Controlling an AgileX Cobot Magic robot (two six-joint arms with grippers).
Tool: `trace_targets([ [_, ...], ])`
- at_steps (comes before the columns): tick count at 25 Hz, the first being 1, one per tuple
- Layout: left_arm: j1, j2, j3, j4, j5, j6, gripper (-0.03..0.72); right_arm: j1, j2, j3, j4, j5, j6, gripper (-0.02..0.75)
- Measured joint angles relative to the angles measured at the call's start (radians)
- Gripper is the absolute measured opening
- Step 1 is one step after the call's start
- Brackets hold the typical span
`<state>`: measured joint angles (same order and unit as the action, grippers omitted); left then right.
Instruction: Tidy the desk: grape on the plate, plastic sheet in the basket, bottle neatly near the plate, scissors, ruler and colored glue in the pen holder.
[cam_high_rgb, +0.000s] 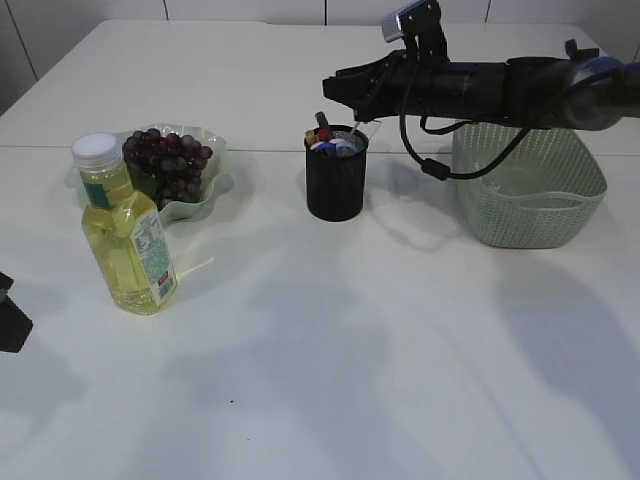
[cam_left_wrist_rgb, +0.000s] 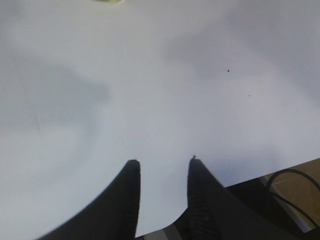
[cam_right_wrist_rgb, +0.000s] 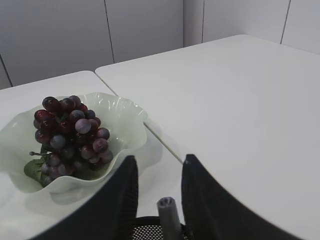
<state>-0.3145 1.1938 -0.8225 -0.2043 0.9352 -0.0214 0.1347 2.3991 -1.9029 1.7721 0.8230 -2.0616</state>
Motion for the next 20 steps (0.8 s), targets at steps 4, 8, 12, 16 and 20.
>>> trace_targets([
  [4,0.000,0.000,0.000,0.000,0.000,0.000,0.239,0.000,0.000,0.000,0.000,0.000,0.021,0.266],
  [8,0.000,0.000,0.000,0.000,0.000,0.000,0.239,-0.001,-0.015,0.000,-0.012,-0.051,0.163,0.269],
  [12,0.000,0.000,0.000,0.002,0.000,0.000,0.239,-0.002,-0.101,0.000,-0.164,-0.174,0.466,0.269],
  [16,0.000,0.000,0.000,0.020,0.000,0.002,0.250,-0.005,-0.251,0.000,-0.551,-0.157,0.846,0.269],
  [20,0.000,0.000,0.000,0.043,0.000,0.002,0.245,-0.005,-0.395,0.000,-0.954,-0.017,1.279,0.269],
])
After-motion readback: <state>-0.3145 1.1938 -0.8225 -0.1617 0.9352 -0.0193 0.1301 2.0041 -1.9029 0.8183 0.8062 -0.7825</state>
